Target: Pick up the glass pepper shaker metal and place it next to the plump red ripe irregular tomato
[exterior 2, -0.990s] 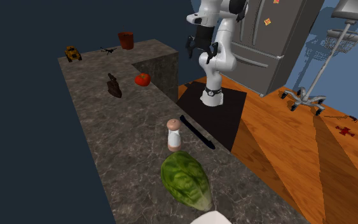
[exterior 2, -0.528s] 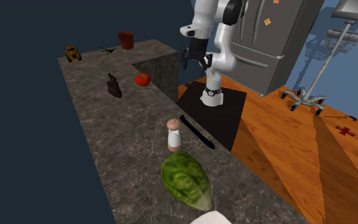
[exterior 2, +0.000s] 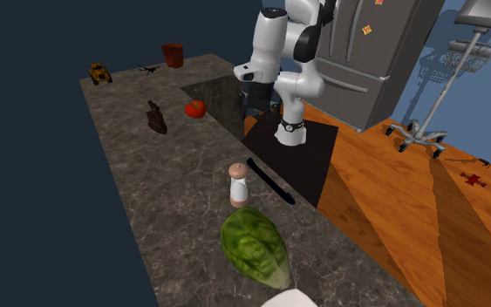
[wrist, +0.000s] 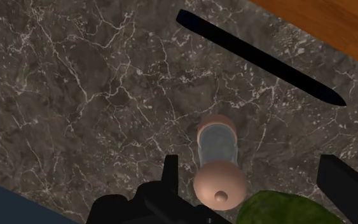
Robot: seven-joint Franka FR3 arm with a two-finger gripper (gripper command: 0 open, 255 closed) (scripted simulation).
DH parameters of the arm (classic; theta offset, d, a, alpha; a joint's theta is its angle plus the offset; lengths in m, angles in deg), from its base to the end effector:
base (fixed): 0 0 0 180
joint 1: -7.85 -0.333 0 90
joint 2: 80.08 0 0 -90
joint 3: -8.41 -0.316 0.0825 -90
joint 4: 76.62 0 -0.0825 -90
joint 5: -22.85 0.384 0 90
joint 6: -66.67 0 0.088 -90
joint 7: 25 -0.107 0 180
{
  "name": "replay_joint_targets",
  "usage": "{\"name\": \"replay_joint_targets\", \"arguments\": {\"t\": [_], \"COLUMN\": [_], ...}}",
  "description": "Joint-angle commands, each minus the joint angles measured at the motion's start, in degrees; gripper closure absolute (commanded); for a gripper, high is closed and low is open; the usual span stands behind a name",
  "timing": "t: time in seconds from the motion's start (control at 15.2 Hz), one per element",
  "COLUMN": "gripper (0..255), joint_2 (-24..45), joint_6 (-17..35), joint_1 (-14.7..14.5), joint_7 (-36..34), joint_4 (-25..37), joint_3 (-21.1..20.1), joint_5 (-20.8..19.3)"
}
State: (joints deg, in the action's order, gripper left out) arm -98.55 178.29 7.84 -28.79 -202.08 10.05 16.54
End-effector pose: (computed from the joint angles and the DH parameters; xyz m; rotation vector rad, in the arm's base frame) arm 0.4656 -0.0217 0.5263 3.0445 -0.0868 0.1260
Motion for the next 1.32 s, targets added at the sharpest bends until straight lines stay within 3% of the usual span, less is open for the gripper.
{"name": "replay_joint_targets", "arguments": {"t": [0.0, 0.66, 1.25], "gripper": [0, 0, 0], "joint_2": [4.2, 25.0, 27.7], "joint_6": [2.6, 10.3, 15.5], "joint_1": [0.1, 0.5, 0.8], "joint_7": [0.0, 0.1, 0.0], "joint_4": [1.6, 14.6, 12.1], "joint_3": [0.3, 0.9, 1.1], "joint_5": [0.1, 1.4, 1.3]}}
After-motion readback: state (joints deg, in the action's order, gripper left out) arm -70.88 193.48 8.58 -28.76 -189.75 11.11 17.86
